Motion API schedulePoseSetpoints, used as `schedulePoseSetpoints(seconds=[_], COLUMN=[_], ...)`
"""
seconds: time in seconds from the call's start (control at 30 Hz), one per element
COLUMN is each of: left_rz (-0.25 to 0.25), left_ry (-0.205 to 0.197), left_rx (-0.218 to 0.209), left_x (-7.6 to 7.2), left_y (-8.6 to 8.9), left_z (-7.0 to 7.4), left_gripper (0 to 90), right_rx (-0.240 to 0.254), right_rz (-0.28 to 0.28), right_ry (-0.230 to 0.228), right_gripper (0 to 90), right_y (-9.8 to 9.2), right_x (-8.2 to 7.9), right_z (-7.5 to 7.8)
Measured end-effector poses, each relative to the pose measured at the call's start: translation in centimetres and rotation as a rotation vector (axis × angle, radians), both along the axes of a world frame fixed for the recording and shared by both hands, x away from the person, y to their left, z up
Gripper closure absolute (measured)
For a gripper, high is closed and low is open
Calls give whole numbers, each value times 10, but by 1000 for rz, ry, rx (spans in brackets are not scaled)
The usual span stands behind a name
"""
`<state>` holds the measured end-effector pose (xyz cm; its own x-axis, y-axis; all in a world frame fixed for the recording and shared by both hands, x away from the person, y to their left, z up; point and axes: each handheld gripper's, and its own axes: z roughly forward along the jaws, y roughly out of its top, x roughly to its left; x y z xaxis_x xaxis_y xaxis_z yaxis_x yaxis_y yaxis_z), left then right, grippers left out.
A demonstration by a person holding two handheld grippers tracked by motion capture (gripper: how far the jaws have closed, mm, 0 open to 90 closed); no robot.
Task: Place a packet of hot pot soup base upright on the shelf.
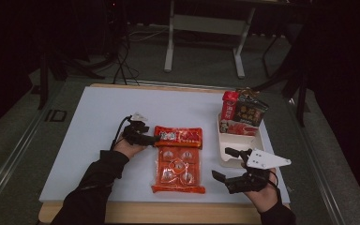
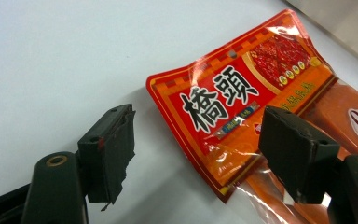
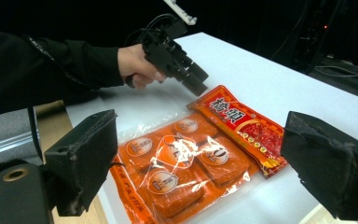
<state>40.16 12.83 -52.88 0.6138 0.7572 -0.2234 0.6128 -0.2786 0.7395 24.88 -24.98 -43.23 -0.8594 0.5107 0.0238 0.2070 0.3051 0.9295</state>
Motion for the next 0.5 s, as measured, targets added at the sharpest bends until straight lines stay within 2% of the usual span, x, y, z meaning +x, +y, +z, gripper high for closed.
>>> schedulePoseSetpoints(seconds=[0.23,0.3,0.37,0.5], left_rz=[-16,-14,-4,-9], left_ry=[17,41,55,66], left_rx=[17,18,11,-13], left_x=[9,12,14,17], left_y=[-5,-5,-5,-4], left_z=[-9,-12,-15,-19], left_gripper=[277,289,291,368], right_rx=[-11,-9,-8,-8], right_rz=[9,8,16,14], right_ry=[-8,-6,5,-2], right_gripper=[121,122,135,135], right_y=[2,1,1,1], right_x=[-2,-1,-1,-1], right_z=[1,0,0,1])
